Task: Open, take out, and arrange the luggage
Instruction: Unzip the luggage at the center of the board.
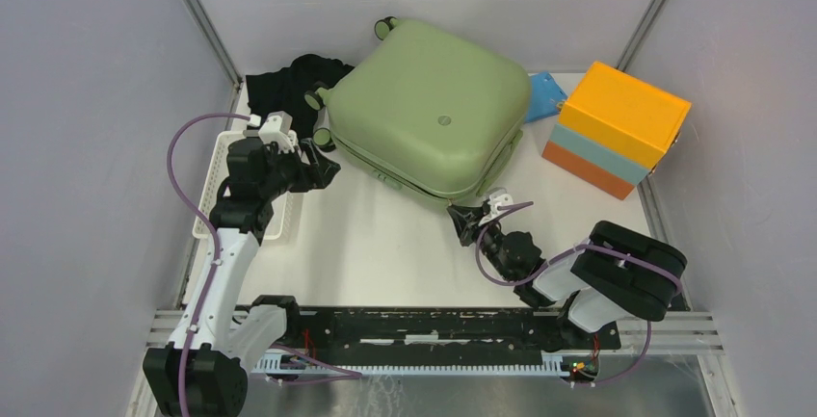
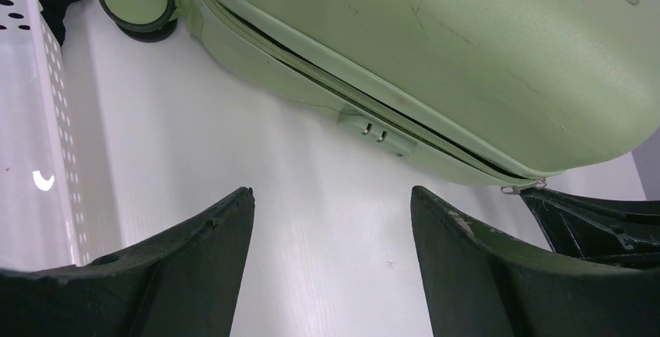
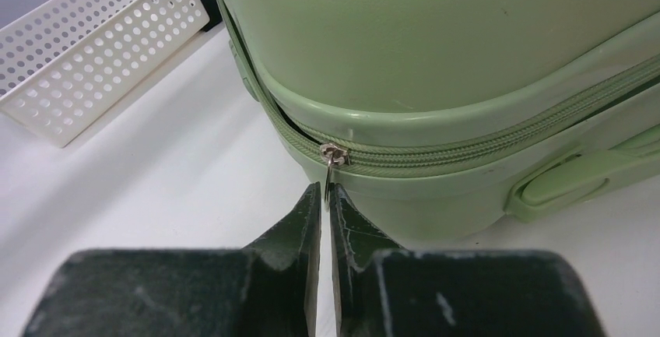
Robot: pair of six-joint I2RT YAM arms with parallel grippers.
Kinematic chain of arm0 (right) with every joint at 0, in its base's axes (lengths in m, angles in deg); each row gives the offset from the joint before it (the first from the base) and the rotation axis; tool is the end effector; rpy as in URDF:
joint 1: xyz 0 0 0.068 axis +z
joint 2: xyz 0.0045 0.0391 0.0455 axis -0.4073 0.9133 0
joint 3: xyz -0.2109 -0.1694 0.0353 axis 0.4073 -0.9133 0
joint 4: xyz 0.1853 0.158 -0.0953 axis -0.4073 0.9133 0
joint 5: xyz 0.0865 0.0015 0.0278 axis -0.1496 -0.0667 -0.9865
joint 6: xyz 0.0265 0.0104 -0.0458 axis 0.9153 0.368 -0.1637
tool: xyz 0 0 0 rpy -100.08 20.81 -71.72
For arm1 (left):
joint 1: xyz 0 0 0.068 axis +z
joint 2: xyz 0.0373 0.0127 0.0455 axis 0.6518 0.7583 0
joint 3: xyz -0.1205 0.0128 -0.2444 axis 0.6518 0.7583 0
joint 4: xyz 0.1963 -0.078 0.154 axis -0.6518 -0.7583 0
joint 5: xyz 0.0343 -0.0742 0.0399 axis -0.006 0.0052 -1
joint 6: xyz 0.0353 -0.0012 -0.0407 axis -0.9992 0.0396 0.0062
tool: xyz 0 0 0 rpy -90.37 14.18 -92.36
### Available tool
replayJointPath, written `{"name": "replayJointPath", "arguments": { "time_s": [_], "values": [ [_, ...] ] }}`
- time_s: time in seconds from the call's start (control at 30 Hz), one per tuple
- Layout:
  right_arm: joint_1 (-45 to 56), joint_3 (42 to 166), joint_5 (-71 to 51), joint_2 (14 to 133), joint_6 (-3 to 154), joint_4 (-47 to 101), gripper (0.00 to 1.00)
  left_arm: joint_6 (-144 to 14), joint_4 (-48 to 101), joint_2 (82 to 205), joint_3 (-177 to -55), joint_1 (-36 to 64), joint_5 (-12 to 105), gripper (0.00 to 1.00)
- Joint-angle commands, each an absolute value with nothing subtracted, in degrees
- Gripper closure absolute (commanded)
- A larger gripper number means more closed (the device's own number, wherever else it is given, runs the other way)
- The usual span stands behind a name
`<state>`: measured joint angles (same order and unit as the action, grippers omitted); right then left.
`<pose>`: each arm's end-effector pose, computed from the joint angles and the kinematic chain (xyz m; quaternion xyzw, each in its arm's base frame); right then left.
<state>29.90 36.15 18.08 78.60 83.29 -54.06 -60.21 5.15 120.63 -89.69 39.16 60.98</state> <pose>0.1384 0.1692 0.1530 -0.1100 0.6856 0.2997 0.6542 0.2064 -0.0191 0.3060 -0.0016 0.8392 -0.2426 0.4868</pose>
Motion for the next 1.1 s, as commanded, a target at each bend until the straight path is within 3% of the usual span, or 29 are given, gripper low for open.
{"name": "replayJointPath", "arguments": {
  "time_s": [0.0, 0.27, 0.53, 0.73, 0.93, 1.07],
  "values": [
    [30.5, 36.9, 18.0, 79.1, 84.3, -58.6, 0.86, -62.7, 6.8, 119.5, -90.4, 39.1, 60.5, 0.20],
    [31.4, 39.2, 21.1, 80.4, 85.1, -56.3, 0.77, -62.7, 6.8, 119.6, -90.4, 39.0, 60.4, 0.20],
    [32.3, 39.7, 28.2, 79.9, 84.9, -54.8, 0.76, -62.7, 6.9, 119.7, -90.4, 39.0, 60.5, 0.20],
    [33.3, 40.0, 31.2, 80.6, 84.0, -56.1, 0.84, -62.7, 6.9, 119.9, -90.3, 39.0, 60.5, 0.20],
    [33.8, 38.8, 30.9, 80.5, 81.7, -58.6, 1.00, -62.7, 6.9, 120.1, -90.3, 39.0, 60.6, 0.20],
    [34.0, 37.8, 31.5, 78.6, 79.8, -57.6, 1.00, -62.6, 7.1, 120.1, -90.3, 39.0, 60.9, 0.20]
  ]
}}
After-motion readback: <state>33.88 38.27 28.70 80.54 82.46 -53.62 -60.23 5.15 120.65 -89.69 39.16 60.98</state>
